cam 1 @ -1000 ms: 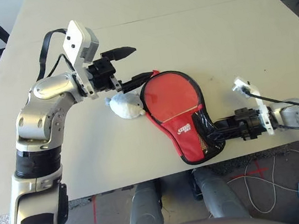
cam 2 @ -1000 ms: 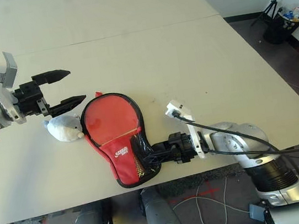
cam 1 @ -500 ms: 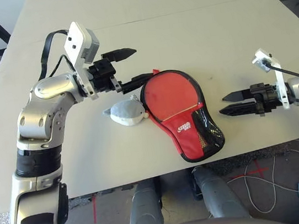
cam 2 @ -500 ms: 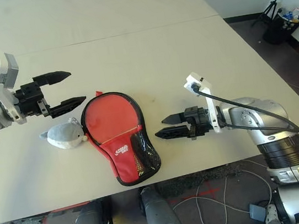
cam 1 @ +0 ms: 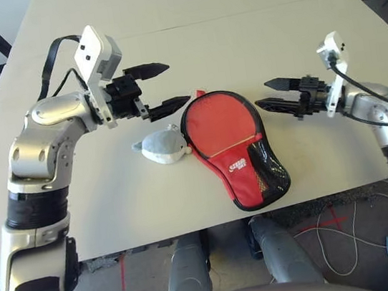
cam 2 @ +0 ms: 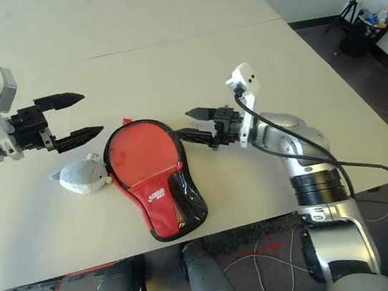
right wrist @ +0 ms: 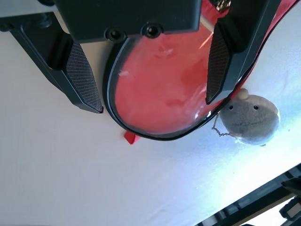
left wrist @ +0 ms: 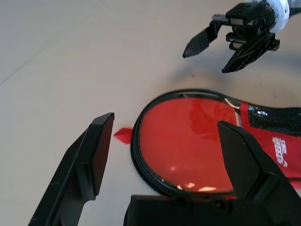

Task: Store the ping-pong paddle in its case and zip it.

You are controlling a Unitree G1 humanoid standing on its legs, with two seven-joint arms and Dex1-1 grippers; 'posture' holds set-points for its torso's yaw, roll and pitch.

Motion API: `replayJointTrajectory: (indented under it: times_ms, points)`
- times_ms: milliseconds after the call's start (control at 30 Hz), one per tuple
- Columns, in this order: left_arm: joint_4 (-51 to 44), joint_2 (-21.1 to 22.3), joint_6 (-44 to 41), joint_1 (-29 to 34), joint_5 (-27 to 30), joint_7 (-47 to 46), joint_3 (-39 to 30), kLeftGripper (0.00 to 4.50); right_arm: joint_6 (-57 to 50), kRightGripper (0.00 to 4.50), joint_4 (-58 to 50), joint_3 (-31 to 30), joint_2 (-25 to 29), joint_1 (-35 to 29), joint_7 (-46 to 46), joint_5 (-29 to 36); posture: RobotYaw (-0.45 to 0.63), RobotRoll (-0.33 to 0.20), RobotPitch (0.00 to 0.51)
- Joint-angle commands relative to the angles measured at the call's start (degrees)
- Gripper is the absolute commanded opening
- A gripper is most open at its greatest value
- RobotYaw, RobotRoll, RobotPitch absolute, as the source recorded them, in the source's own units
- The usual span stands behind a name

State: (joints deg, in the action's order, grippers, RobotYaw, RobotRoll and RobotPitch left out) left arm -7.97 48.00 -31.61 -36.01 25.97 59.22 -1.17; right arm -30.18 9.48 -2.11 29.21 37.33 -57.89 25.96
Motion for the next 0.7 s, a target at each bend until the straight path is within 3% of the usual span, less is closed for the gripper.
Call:
replayJointTrajectory:
  times_ms: [33, 233, 700]
  points:
    - [-2.27, 2.28, -1.73, 2.35, -0.72, 1.85, 1.42, 4.50, 2.16, 4.48, 0.12, -2.97, -1.57, 0.51, -0.94, -2.07, 0.00, 0.000, 0.236]
    - [-6.65, 6.64, -5.45, 6.40, -0.40, 4.13, 2.03, 4.50, 4.05, 4.48, -0.33, -7.29, -4.01, 1.07, -2.80, -4.71, 0.00, 0.000, 0.237]
    - [-14.43, 9.66, -11.52, 11.38, 1.67, 3.73, 1.28, 4.50, 5.35, 4.48, 1.77, -14.52, -5.93, 0.39, -4.18, -11.34, 0.01, 0.000, 0.214]
